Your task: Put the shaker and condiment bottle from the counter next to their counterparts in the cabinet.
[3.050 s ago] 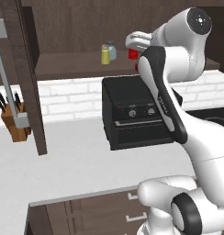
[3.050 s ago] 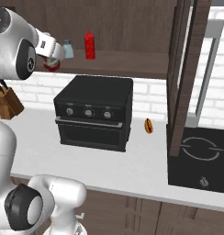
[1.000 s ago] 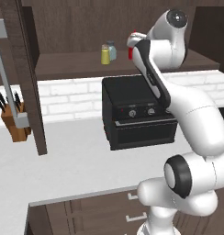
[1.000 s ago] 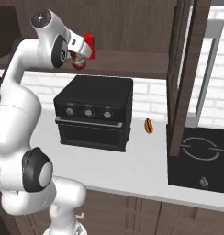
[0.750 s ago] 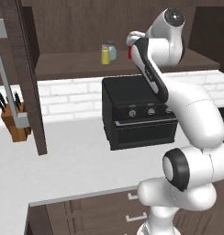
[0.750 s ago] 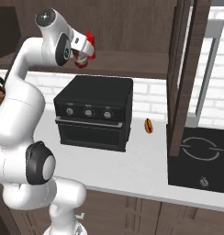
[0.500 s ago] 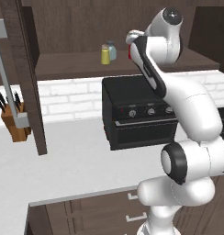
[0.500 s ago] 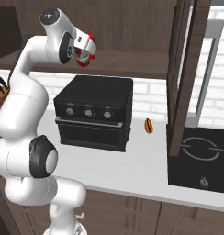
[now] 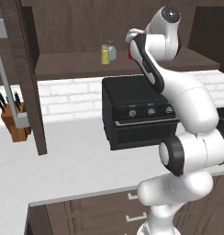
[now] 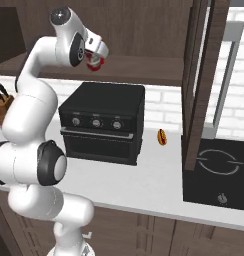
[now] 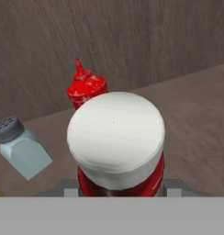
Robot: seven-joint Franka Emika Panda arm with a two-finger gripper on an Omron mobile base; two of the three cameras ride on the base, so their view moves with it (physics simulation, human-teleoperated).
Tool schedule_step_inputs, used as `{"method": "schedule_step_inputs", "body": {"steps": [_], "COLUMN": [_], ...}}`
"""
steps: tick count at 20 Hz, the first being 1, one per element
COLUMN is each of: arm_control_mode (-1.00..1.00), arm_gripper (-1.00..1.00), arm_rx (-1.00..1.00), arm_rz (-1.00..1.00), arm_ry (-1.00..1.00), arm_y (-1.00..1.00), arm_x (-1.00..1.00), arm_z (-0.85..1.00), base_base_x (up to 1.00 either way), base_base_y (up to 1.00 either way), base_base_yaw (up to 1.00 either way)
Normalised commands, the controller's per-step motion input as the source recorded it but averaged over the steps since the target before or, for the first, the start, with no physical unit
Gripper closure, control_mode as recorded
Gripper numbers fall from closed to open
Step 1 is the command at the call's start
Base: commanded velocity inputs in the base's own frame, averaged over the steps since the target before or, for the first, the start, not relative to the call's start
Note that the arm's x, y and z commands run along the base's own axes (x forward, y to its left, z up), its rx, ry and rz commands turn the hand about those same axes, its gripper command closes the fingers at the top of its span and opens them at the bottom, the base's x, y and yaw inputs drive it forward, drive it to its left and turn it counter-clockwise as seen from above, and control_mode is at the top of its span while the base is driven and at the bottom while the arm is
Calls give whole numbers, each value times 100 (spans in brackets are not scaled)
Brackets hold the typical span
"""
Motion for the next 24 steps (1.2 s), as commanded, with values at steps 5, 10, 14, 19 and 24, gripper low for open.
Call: {"method": "schedule_step_inputs", "body": {"steps": [5,10,14,19,24], "arm_control_mode": [-100,-100,-100,-100,-100], "arm_gripper": [100,100,100,100,100], "arm_rx": [0,0,0,0,0], "arm_rz": [0,0,0,0,0], "arm_ry": [0,0,0,0,0], "arm_y": [-8,-12,-12,-10,-11], "arm_x": [18,26,28,31,28], "arm_z": [-15,-14,-19,-22,-26], "base_base_x": [0,0,0,0,0], "base_base_y": [0,0,0,0,0], "base_base_yaw": [0,0,0,0,0]}}
